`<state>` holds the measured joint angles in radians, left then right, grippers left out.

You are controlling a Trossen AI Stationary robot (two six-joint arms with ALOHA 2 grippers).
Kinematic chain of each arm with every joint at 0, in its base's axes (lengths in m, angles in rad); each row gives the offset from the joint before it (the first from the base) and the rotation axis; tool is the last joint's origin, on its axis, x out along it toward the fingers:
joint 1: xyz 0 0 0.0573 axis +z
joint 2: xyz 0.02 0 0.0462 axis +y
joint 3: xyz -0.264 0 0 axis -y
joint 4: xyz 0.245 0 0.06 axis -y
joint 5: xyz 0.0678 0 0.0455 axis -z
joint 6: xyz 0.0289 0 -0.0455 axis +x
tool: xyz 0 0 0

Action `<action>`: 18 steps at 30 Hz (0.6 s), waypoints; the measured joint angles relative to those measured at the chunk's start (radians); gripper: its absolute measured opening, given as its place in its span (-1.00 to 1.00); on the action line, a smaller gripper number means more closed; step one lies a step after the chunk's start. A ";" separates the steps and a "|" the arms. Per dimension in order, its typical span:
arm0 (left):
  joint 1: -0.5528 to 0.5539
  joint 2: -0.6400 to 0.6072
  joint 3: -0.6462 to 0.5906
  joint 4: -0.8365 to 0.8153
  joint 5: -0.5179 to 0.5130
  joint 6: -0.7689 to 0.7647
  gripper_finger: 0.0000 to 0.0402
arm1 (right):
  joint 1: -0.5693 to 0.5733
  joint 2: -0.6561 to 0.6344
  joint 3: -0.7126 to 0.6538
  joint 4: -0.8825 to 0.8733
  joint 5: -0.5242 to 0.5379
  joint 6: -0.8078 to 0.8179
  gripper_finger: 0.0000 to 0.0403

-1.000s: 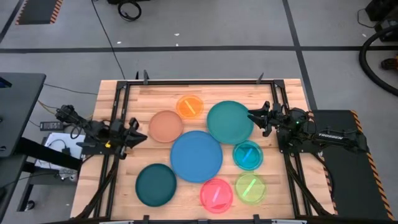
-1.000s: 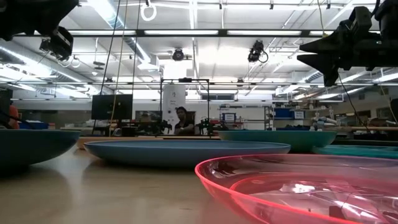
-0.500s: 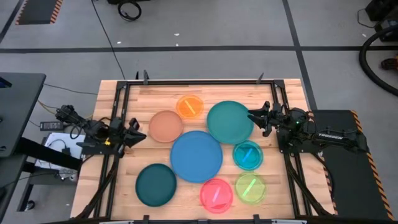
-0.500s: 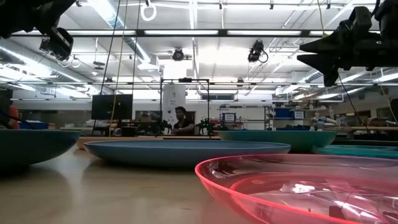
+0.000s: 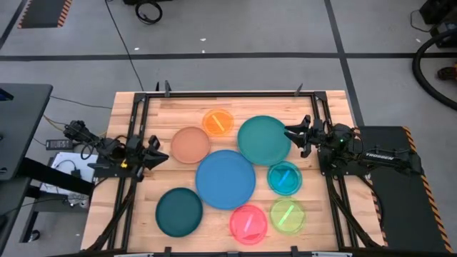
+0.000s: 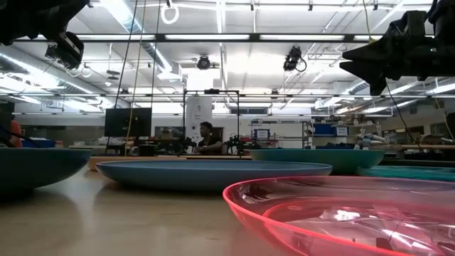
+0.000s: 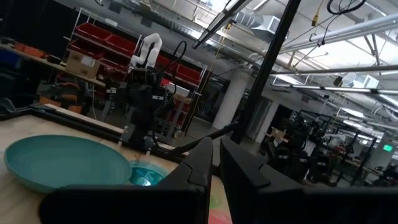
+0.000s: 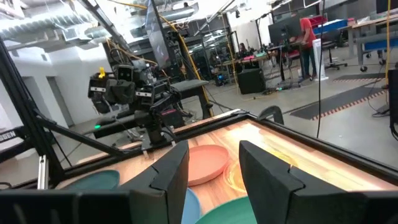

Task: Stack plastic plates
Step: Stack the green plate on top of the blue plate

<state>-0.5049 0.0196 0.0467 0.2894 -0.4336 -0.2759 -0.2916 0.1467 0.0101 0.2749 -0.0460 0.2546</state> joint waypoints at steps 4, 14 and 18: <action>0.000 0.000 0.000 0.001 0.000 0.085 -0.81 | 0.000 0.000 0.000 0.010 0.000 0.020 -0.24; 0.000 0.053 0.000 0.028 -0.137 0.177 -0.81 | 0.000 0.004 0.000 0.284 0.007 0.038 -0.24; 0.013 0.106 0.000 0.092 -0.312 0.233 -0.80 | 0.000 0.003 0.000 0.392 0.047 0.017 -0.24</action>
<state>-0.4915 0.1261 0.0467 0.3815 -0.7454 -0.0431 -0.2913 0.1501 0.0097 0.6669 0.0013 0.2718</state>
